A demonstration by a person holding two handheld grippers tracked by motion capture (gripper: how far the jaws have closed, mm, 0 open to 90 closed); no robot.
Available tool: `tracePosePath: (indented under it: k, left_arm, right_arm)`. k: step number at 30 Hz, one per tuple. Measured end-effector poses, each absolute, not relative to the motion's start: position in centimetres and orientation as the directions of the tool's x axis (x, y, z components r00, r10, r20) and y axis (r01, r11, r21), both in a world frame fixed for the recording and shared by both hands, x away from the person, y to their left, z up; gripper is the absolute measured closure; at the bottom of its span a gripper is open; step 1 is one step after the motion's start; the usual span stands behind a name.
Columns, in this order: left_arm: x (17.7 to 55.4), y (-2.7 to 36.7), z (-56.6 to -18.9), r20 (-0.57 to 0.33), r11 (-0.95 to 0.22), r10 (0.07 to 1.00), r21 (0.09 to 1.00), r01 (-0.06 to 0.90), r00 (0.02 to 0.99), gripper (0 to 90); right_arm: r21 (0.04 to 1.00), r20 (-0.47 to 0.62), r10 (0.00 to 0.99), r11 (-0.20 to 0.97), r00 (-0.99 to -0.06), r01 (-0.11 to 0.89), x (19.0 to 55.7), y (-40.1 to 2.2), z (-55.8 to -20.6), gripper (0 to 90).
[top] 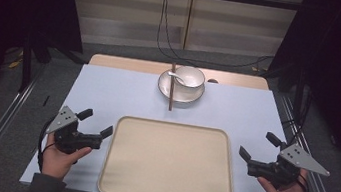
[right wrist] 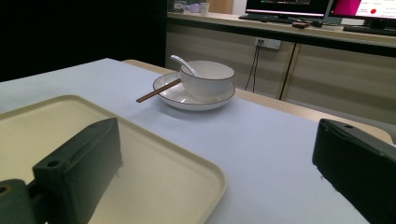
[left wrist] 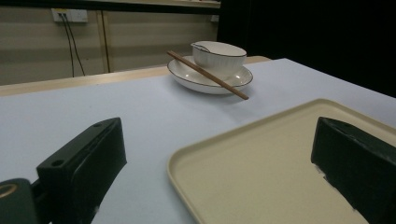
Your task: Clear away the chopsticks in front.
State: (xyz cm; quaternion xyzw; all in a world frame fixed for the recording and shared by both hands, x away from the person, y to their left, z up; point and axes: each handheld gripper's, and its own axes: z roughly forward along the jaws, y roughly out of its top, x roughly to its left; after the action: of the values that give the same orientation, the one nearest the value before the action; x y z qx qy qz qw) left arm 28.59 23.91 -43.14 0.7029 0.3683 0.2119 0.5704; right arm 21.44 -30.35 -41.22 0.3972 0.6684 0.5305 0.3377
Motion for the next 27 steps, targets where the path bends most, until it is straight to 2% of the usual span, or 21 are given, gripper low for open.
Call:
tracePosePath:
  k: [6, 13, 17, 27]
  left_arm:
    - [29.3, 23.3, -43.5, -0.14, -0.072, 0.754, 0.954, 0.293, 0.642, 2.9]
    - [30.1, 22.7, -43.8, -0.14, -0.081, 0.752, 0.951, 0.3, 0.645, 2.9]
    - [30.8, 22.3, -43.4, -0.172, -0.052, 0.756, 0.946, 0.32, 0.631, 2.9]
    - [33.5, 20.0, -42.7, -0.162, -0.082, 0.763, 0.936, 0.342, 0.625, 2.9]
  right_arm:
    - [0.98, -0.007, 0.891, 0.097, -0.453, 0.175, 21.2, -30.7, -41.2, 0.8]
    - [0.976, -0.022, 0.887, 0.118, -0.461, 0.182, 21.4, -30.5, -41.5, 0.9]
    - [0.972, -0.04, 0.88, 0.144, -0.473, 0.184, 21.8, -29.9, -41.7, 1.0]
    - [0.971, -0.044, 0.875, 0.151, -0.483, 0.184, 21.7, -29.8, -41.9, 1.0]
